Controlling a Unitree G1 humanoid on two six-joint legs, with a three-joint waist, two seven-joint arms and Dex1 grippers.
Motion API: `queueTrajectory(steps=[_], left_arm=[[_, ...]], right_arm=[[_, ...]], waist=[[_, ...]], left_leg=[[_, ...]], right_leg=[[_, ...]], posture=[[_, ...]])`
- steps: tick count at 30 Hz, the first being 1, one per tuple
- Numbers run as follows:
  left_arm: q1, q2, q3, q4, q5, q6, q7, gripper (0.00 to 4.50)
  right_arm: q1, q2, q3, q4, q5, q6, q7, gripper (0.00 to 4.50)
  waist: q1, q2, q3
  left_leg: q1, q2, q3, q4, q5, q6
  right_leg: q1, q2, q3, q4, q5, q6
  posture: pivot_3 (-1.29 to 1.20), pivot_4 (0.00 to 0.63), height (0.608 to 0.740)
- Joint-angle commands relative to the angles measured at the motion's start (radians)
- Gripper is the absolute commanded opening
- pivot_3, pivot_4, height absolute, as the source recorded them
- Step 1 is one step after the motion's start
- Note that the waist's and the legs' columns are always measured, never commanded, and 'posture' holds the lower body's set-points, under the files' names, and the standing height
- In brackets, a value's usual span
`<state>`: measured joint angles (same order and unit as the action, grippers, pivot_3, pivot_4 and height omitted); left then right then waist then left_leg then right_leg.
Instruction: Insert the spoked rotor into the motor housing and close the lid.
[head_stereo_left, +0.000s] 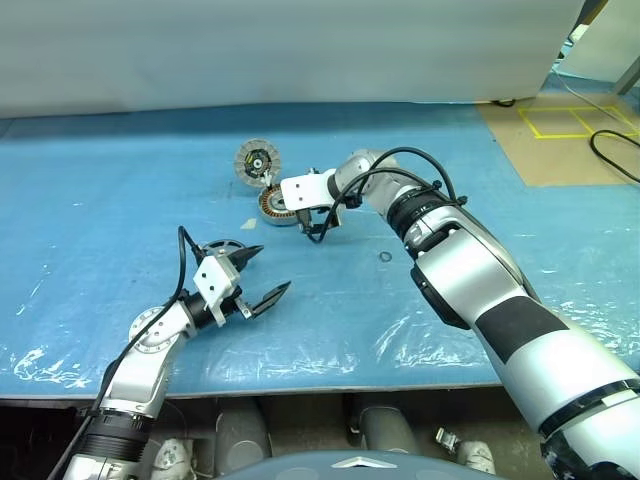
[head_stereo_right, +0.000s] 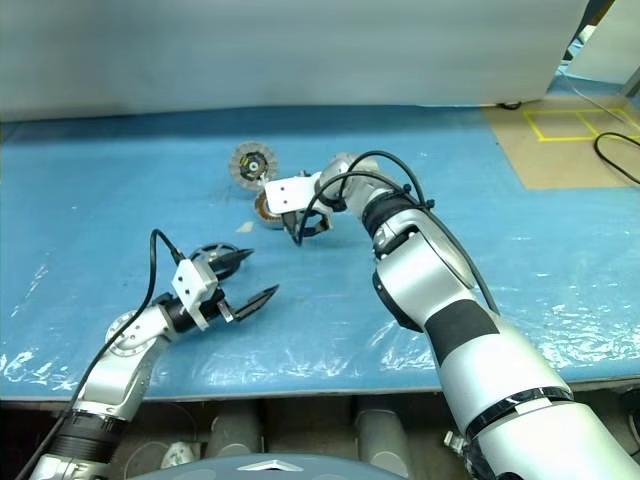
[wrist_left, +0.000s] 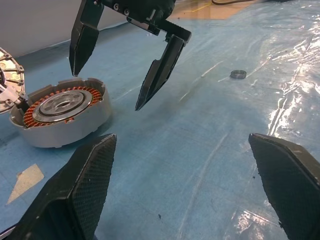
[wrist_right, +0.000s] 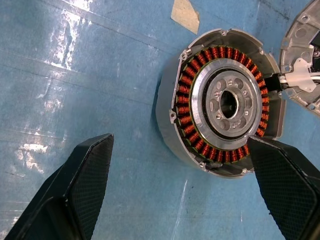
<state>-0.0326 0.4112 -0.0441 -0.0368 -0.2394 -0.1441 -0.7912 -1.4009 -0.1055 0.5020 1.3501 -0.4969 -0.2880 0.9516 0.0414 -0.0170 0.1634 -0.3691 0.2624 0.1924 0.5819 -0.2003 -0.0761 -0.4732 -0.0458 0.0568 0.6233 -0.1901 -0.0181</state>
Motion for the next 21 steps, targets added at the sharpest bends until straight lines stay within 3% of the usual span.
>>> queueTrajectory(steps=[1, 6, 10, 19, 21], left_arm=[[-0.003, 0.0, 0.001, -0.026, -0.002, -0.01, 0.005, 4.46], [0.0, 0.001, 0.001, -0.028, 0.001, -0.009, 0.007, 4.46], [0.005, -0.001, 0.001, -0.031, 0.003, -0.01, 0.01, 4.5], [-0.001, 0.003, 0.002, -0.026, 0.004, -0.011, 0.012, 4.5], [-0.005, 0.002, 0.001, -0.023, 0.005, -0.011, 0.012, 4.5]], right_arm=[[-0.008, 0.007, -0.009, -0.008, -0.006, -0.002, -0.016, 4.5], [0.001, 0.016, -0.018, -0.003, -0.007, 0.01, -0.019, 4.5], [0.014, 0.023, -0.02, 0.0, -0.011, 0.017, -0.039, 3.28], [0.002, 0.013, -0.017, -0.002, -0.028, 0.001, -0.084, 0.03], [-0.001, 0.008, 0.007, -0.002, -0.057, -0.011, -0.112, 0.03]], waist=[[0.0, 0.0, 0.0], [0.0, 0.0, 0.0], [0.0, 0.0, 0.0], [0.001, 0.001, 0.001], [0.003, 0.002, 0.001]], left_leg=[[0.0, 0.0, 0.0, 0.0, 0.0, 0.0], [0.0, 0.0, 0.0, 0.0, 0.0, 0.0], [0.0, 0.0, 0.0, 0.0, 0.0, 0.0], [0.0, 0.0, 0.0, 0.0, 0.0, 0.0], [0.0, 0.0, 0.0, 0.0, 0.0, 0.0]], right_leg=[[0.0, 0.0, 0.0, 0.0, 0.0, 0.0], [0.0, 0.0, 0.0, 0.0, 0.0, 0.0], [0.0, 0.0, 0.0, 0.0, 0.0, 0.0], [0.0, 0.0, 0.0, 0.0, 0.0, 0.0], [0.0, 0.0, 0.0, 0.0, 0.0, 0.0]], posture=[[0.0, 0.15, 0.74], [0.0, 0.15, 0.74], [0.0, 0.15, 0.74], [0.0, 0.15, 0.74], [0.0, 0.15, 0.74]])
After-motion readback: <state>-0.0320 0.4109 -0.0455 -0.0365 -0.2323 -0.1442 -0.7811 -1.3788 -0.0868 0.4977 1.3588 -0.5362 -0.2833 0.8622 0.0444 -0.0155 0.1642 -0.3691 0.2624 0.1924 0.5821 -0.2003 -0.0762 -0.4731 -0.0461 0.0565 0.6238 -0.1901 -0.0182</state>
